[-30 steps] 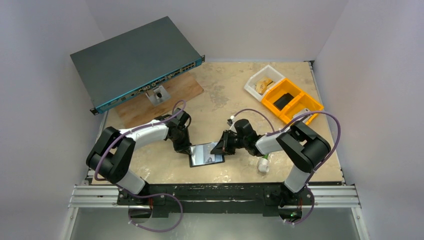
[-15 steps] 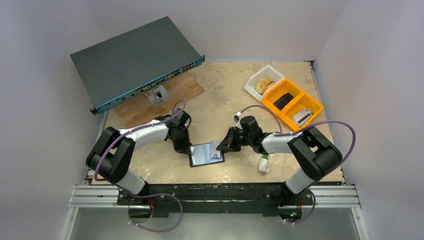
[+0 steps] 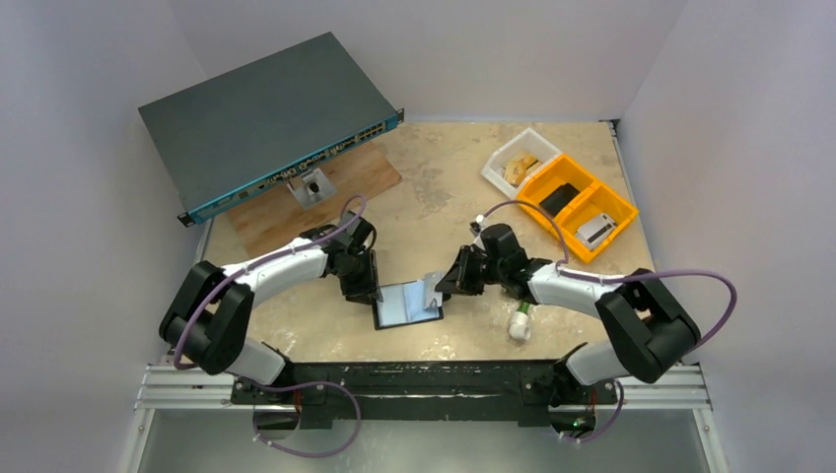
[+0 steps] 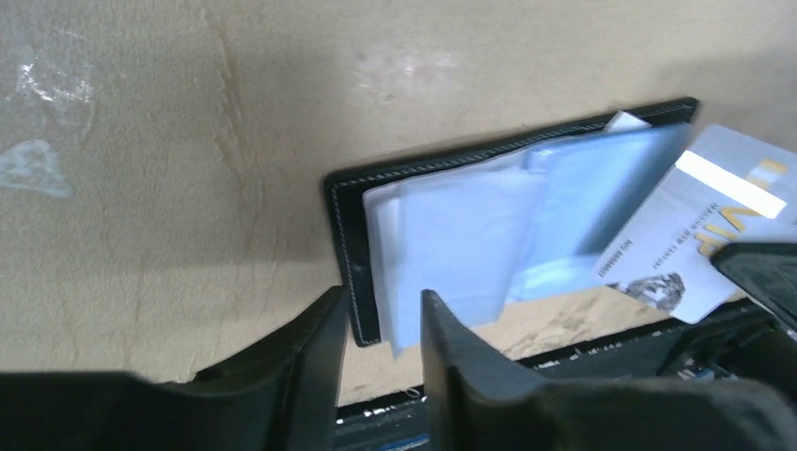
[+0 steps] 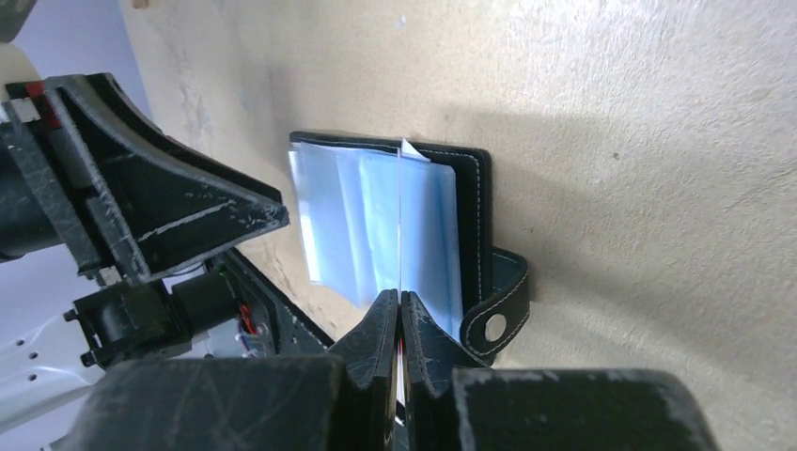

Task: Take the credit cards out of the card holder
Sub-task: Place the credit card in the storage box.

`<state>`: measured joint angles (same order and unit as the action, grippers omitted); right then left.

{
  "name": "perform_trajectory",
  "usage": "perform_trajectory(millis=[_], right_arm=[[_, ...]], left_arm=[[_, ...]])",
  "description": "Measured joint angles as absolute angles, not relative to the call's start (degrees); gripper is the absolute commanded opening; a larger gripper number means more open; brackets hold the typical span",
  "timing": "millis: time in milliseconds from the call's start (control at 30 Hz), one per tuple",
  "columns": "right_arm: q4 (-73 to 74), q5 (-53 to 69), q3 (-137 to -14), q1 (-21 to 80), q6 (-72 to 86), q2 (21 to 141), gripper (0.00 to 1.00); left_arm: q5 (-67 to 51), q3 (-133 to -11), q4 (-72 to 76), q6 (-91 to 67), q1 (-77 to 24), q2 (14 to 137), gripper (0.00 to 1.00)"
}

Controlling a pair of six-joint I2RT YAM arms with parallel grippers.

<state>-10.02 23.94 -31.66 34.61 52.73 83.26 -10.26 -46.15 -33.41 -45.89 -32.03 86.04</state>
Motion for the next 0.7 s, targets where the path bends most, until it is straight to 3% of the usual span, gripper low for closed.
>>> perform_trajectory(millis=[233, 400, 700], right_arm=[[-2.4, 21.4, -35.2, 32.9, 52.0, 76.3, 0.0], [3.5, 17.8, -37.3, 31.0, 51.9, 69.7, 0.0], [16.1, 8.8, -42.8, 22.1, 49.9, 66.1, 0.0]], left_arm=[[-10.4, -51.2, -37.5, -43.3, -32.0, 77.8, 0.85], [-11.0, -54.3, -40.7, -39.7, -32.0, 72.5, 0.92], [-14.9, -55.2, -45.6, -33.5, -32.0, 68.4, 0.94]])
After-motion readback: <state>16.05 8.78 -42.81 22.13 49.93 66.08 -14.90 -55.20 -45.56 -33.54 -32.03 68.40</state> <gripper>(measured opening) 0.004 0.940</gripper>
